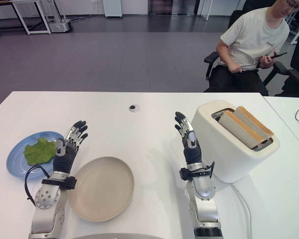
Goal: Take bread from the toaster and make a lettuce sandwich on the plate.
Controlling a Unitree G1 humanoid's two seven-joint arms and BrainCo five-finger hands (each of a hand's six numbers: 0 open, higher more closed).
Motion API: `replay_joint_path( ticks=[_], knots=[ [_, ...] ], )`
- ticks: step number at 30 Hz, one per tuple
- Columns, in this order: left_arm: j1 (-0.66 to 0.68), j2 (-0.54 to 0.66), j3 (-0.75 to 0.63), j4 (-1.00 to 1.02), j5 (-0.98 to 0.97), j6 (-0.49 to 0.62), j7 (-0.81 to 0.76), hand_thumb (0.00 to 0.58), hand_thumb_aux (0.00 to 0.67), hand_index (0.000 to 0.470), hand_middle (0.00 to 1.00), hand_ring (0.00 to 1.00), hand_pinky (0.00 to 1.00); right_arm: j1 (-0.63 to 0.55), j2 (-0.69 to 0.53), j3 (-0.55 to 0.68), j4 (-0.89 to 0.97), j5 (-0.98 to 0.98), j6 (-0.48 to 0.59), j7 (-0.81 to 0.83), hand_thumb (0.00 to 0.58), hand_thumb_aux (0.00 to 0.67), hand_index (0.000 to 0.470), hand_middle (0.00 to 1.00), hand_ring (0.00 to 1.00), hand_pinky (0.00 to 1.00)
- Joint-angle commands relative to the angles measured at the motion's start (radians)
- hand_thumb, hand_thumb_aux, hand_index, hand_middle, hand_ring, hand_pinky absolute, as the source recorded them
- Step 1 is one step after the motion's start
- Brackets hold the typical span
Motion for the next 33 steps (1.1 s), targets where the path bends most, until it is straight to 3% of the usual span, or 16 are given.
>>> replay_joint_path(
  ticks=[1, 6, 18, 23, 28, 33],
  knots=[
    [-0.005, -0.008, -0.005, -0.019, -0.019, 0.045, 0.002, 0.0, 0.0, 0.0, 0.0, 0.0, 0.0, -0.004, 0.003, -0.001, 0.002, -0.007, 0.008, 0.004, 0.0, 0.0, 0.0, 0.0, 0.0, 0.0],
    [-0.028, -0.017, -0.015, -0.087, -0.04, 0.105, 0.008, 0.0, 0.0, 0.0, 0.0, 0.0, 0.0, -0.007, 0.003, 0.0, 0.002, -0.014, 0.005, 0.004, 0.0, 0.0, 0.0, 0.0, 0.0, 0.0],
    [-0.055, -0.018, -0.014, -0.062, -0.038, 0.134, 0.011, 0.0, 0.0, 0.0, 0.0, 0.0, 0.0, -0.015, 0.017, 0.018, -0.018, -0.039, 0.01, 0.004, 0.0, 0.0, 0.0, 0.0, 0.0, 0.0],
    [-0.055, -0.014, -0.007, -0.078, -0.039, 0.141, 0.012, 0.0, 0.0, 0.0, 0.0, 0.0, 0.0, -0.025, -0.046, 0.023, -0.21, -0.066, 0.082, 0.042, 0.0, 0.0, 0.0, 0.0, 0.0, 0.0],
    [-0.055, -0.013, -0.001, -0.089, -0.037, 0.142, 0.017, 0.0, 0.0, 0.0, 0.0, 0.0, 0.0, -0.12, -0.24, -0.196, -0.506, -0.008, 0.312, 0.08, 0.0, 0.0, 0.0, 0.0, 0.0, 0.0],
    [-0.059, -0.013, 0.001, -0.09, -0.036, 0.14, 0.02, 0.0, 0.0, 0.0, 0.0, 0.0, 0.0, -0.158, -0.432, -0.417, -0.545, -0.029, 0.438, 0.127, 0.0, 0.0, 0.0, 0.0, 0.0, 0.0]
  ],
)
